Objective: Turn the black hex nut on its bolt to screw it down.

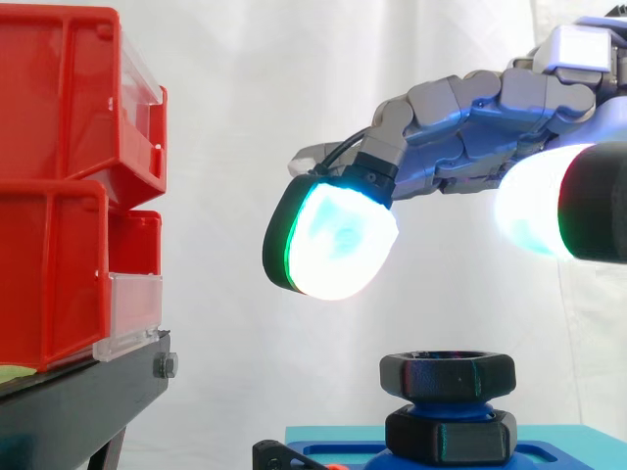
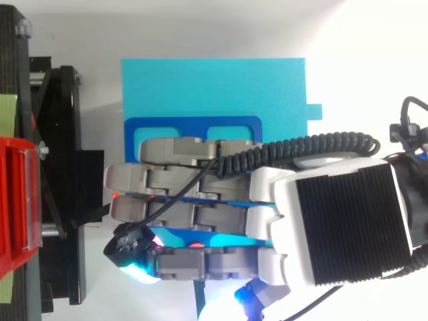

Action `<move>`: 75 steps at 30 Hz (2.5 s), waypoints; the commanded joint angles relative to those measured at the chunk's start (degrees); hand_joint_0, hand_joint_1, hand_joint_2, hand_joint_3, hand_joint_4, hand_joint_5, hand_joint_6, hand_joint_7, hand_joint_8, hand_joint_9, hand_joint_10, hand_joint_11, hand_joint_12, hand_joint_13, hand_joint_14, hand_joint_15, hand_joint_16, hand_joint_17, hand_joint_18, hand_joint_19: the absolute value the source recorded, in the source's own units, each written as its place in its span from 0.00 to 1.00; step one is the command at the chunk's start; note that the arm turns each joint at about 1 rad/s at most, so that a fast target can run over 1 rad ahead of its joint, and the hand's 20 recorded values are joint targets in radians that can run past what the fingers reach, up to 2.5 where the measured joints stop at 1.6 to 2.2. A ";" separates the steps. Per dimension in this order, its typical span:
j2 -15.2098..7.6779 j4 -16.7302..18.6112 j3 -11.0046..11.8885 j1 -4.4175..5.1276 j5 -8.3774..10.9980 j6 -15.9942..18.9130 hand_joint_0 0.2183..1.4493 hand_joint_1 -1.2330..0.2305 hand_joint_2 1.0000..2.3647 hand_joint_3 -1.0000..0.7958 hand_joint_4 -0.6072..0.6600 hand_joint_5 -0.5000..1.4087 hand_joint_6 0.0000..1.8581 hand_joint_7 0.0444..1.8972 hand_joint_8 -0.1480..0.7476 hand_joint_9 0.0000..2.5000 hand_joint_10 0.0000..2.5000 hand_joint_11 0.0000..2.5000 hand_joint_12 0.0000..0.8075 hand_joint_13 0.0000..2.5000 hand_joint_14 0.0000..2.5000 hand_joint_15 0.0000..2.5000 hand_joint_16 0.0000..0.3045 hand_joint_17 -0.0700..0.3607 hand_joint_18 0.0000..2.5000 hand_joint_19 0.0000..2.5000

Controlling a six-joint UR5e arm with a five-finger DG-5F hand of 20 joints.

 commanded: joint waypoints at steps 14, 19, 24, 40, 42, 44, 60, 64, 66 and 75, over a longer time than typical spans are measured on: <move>-0.03 -1.10 0.06 0.10 0.29 -2.67 0.26 0.69 0.00 0.28 0.67 0.19 0.27 0.48 0.47 0.14 0.00 0.02 0.38 0.03 0.00 0.00 0.14 0.38 0.02 0.03; -2.49 -0.66 0.32 0.19 0.20 -2.58 0.26 0.69 0.00 0.28 0.68 0.19 0.27 0.47 0.47 0.15 0.00 0.02 0.38 0.03 0.00 0.00 0.14 0.38 0.02 0.02; -2.93 -2.07 1.29 0.28 0.29 -2.67 0.26 0.69 0.00 0.28 0.68 0.19 0.27 0.48 0.47 0.15 0.00 0.02 0.38 0.03 0.00 0.00 0.14 0.38 0.02 0.02; -3.81 -1.46 3.05 0.28 -0.06 -5.39 0.26 0.69 0.00 0.28 0.67 0.20 0.27 0.57 0.48 0.15 0.00 0.02 0.39 0.03 0.00 0.00 0.14 0.39 0.02 0.03; -3.90 -1.72 3.31 0.28 -0.15 -5.92 0.26 0.69 0.00 0.28 0.68 0.20 0.27 0.58 0.48 0.15 0.00 0.02 0.39 0.03 0.00 0.00 0.14 0.39 0.02 0.03; -3.90 -1.81 3.31 0.28 -0.15 -7.15 0.26 0.69 0.00 0.28 0.67 0.20 0.27 0.59 0.48 0.15 0.00 0.02 0.39 0.03 0.00 0.00 0.14 0.39 0.02 0.03; -4.16 -1.81 3.31 -0.34 -1.82 -10.49 0.26 0.69 0.00 0.28 0.65 0.22 0.27 0.71 0.48 0.15 0.00 0.03 0.39 0.03 0.00 0.00 0.14 0.39 0.02 0.04; -4.16 -1.72 3.31 -0.60 -2.43 -10.49 0.26 0.69 0.00 0.28 0.65 0.22 0.27 0.71 0.48 0.15 0.00 0.03 0.39 0.03 0.00 0.00 0.14 0.39 0.02 0.04; -4.16 -1.63 3.31 -0.60 -2.43 -10.58 0.26 0.69 0.00 0.28 0.64 0.22 0.27 0.70 0.48 0.15 0.00 0.03 0.39 0.03 0.00 0.00 0.14 0.39 0.02 0.04; -4.16 -1.46 3.22 -1.39 -3.66 -12.16 0.26 0.69 0.00 0.28 0.65 0.22 0.27 0.71 0.48 0.15 0.00 0.03 0.39 0.03 0.00 0.00 0.14 0.39 0.03 0.04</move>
